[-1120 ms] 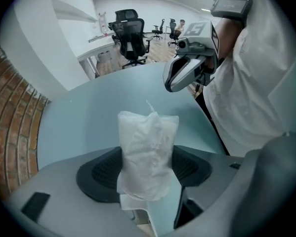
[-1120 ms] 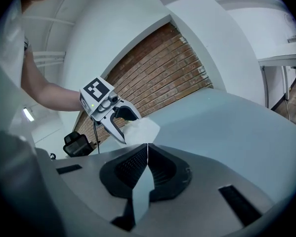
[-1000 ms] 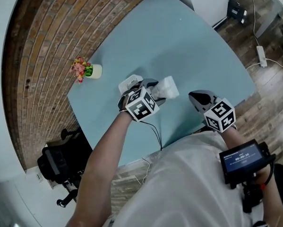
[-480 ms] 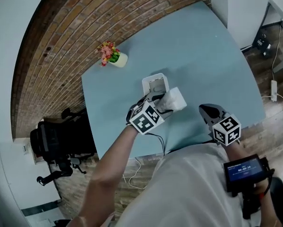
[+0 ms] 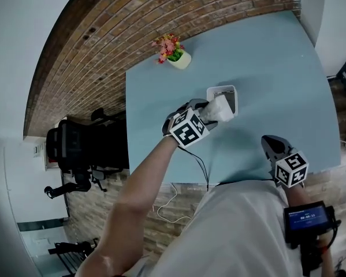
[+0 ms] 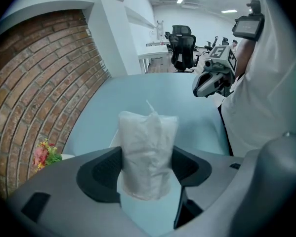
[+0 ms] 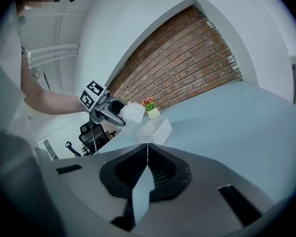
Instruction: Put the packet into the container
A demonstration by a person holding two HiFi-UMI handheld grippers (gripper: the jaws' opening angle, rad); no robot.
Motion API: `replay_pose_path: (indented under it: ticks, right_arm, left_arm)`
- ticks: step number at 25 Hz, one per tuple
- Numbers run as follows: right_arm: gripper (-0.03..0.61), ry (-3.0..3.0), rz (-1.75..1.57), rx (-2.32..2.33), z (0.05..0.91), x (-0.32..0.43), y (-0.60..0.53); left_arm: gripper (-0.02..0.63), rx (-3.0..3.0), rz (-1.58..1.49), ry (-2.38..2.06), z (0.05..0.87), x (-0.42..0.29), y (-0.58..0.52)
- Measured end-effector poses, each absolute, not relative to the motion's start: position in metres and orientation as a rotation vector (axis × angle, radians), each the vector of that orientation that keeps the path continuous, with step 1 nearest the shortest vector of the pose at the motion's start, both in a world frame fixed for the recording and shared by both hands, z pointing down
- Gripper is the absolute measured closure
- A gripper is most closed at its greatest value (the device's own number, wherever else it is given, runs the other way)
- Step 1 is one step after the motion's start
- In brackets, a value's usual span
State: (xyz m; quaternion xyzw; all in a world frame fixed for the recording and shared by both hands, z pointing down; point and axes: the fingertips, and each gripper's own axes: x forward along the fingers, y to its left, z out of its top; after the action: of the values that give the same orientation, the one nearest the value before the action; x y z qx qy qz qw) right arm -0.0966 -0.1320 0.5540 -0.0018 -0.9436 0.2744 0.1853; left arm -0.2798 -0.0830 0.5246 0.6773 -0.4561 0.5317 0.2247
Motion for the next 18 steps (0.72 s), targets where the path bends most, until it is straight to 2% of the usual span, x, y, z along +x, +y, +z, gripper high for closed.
replay_pose_path:
  ticks: [5, 18]
  right_arm:
    - [0.568, -2.650, 0.786, 0.015, 0.558, -0.090, -0.137]
    - [0.568, -2.627, 0.815, 0.131, 0.564, -0.070, -0.157]
  left_arm:
    - [0.290, 1.882, 1.542, -1.239, 0.532, -0.303, -0.099]
    - [0.290, 1.863, 1.799, -0.885, 0.577, -0.311, -0.128]
